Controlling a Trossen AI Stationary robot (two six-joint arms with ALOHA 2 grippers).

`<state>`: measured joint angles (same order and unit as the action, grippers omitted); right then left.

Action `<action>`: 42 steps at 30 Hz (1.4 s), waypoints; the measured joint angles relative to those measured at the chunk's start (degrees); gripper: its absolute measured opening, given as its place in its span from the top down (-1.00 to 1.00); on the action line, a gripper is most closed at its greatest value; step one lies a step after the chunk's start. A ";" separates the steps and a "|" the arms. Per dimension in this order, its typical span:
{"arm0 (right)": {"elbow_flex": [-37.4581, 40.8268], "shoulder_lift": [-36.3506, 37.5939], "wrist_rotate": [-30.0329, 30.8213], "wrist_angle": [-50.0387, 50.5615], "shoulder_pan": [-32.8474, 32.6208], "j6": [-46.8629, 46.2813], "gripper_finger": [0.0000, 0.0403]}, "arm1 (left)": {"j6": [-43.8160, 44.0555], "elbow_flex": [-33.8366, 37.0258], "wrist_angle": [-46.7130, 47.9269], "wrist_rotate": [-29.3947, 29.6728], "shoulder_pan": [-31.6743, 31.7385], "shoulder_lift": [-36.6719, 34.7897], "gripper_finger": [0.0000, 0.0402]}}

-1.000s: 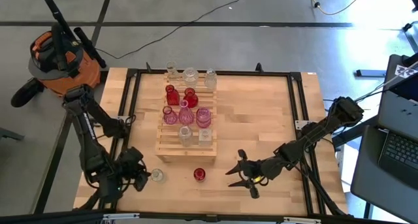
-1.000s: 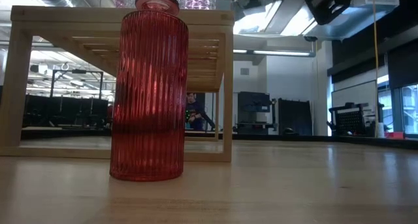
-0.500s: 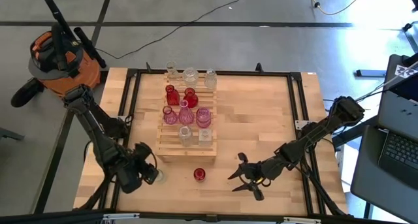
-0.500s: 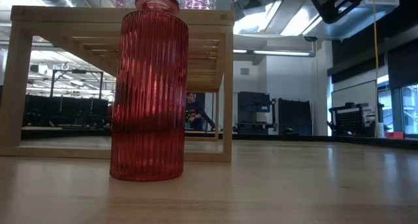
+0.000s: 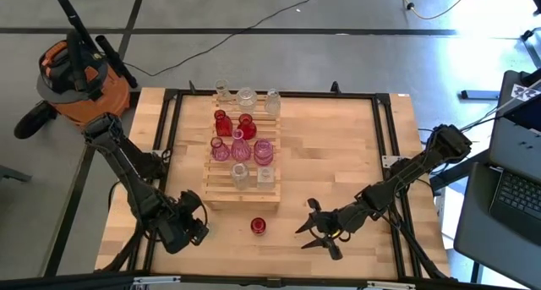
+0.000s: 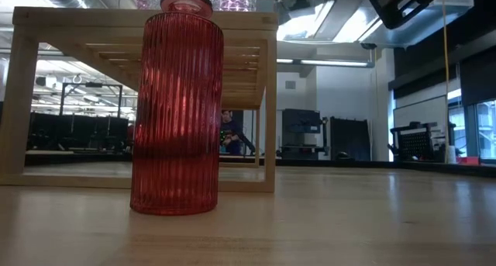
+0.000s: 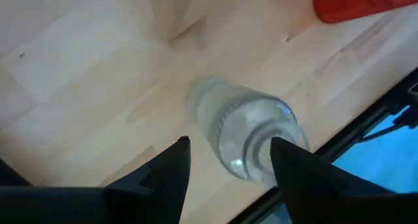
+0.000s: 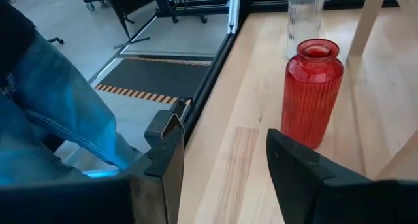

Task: Sort vases onto shelf
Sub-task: Put the transparent vase on the shelf aligned with the other transparent vase

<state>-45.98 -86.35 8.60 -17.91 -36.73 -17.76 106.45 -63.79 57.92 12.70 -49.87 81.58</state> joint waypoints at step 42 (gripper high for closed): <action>-0.02 0.00 -3.76 -0.49 3.17 0.83 0.17 | -8.40 -31.30 28.04 1.69 5.52 -11.54 0.89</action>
<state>-46.00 -86.35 4.83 -18.40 -33.57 -16.93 98.05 -95.08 85.97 14.40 -44.35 70.04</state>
